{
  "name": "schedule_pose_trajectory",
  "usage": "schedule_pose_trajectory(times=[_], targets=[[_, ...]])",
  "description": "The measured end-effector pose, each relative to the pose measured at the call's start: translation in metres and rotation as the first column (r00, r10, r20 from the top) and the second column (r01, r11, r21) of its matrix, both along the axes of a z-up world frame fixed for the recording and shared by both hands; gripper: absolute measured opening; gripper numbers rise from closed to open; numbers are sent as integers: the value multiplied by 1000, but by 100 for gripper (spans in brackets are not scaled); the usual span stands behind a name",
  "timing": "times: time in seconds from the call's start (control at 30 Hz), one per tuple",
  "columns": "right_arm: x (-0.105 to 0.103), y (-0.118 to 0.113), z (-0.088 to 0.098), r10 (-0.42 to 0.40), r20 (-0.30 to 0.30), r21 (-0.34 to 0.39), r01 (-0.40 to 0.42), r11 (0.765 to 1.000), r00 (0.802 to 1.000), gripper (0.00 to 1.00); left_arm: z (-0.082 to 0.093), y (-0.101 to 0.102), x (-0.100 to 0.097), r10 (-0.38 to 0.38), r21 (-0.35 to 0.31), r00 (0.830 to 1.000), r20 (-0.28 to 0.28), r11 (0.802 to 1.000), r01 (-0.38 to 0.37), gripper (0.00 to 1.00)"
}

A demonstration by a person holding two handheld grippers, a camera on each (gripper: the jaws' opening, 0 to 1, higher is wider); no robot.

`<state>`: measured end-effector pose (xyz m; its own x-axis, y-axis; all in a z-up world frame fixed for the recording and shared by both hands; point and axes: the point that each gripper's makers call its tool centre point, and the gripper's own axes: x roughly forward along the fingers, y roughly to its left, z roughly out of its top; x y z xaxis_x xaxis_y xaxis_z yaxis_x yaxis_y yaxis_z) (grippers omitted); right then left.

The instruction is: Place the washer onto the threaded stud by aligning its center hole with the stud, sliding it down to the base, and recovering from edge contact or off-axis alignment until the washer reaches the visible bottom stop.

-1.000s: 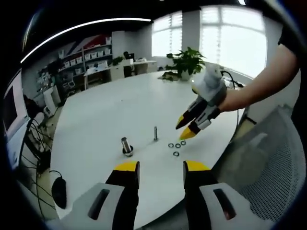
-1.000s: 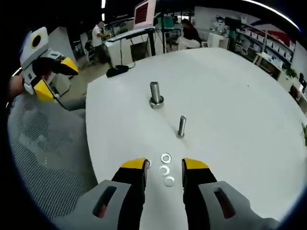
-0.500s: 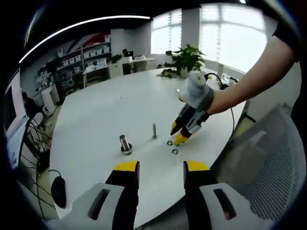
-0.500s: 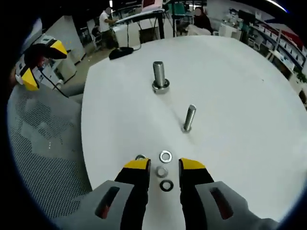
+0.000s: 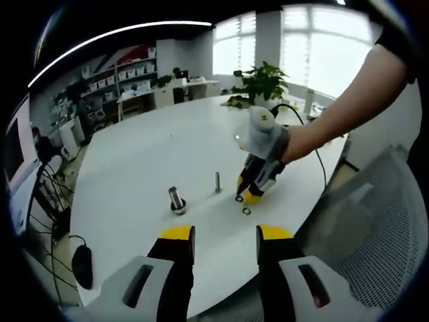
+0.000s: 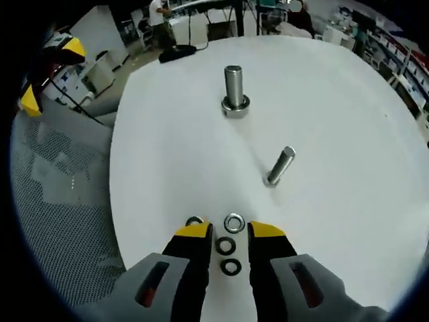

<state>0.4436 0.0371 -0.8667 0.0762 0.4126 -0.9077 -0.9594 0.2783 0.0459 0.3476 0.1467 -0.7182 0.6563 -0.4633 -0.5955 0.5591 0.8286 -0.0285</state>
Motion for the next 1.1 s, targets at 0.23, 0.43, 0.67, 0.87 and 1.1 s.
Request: schedule_pose_trajectory(times=[0.23, 0.43, 0.67, 0.87, 1.1], targets=[[-1, 2, -1, 181, 42, -92, -176, 980, 983, 19, -2, 0, -1, -6, 5, 1000, -10, 1000, 6, 34], [0, 2, -2, 271, 2, -163, -267, 950, 963, 17, -4, -1, -1, -9, 12, 1000, -18, 1000, 9, 34], [1, 3, -4, 338, -30, -248, -334, 909, 941, 15, -5, -1, -2, -16, 24, 1000, -19, 1000, 16, 33], [0, 2, -4, 359, -25, -289, -350, 891, 933, 15, -6, -1, -1, -17, 28, 1000, -24, 999, 18, 33], [0, 1, -3, 337, -17, -275, -329, 904, 941, 14, -5, 1, 0, -7, 23, 1000, -21, 1000, 7, 33]])
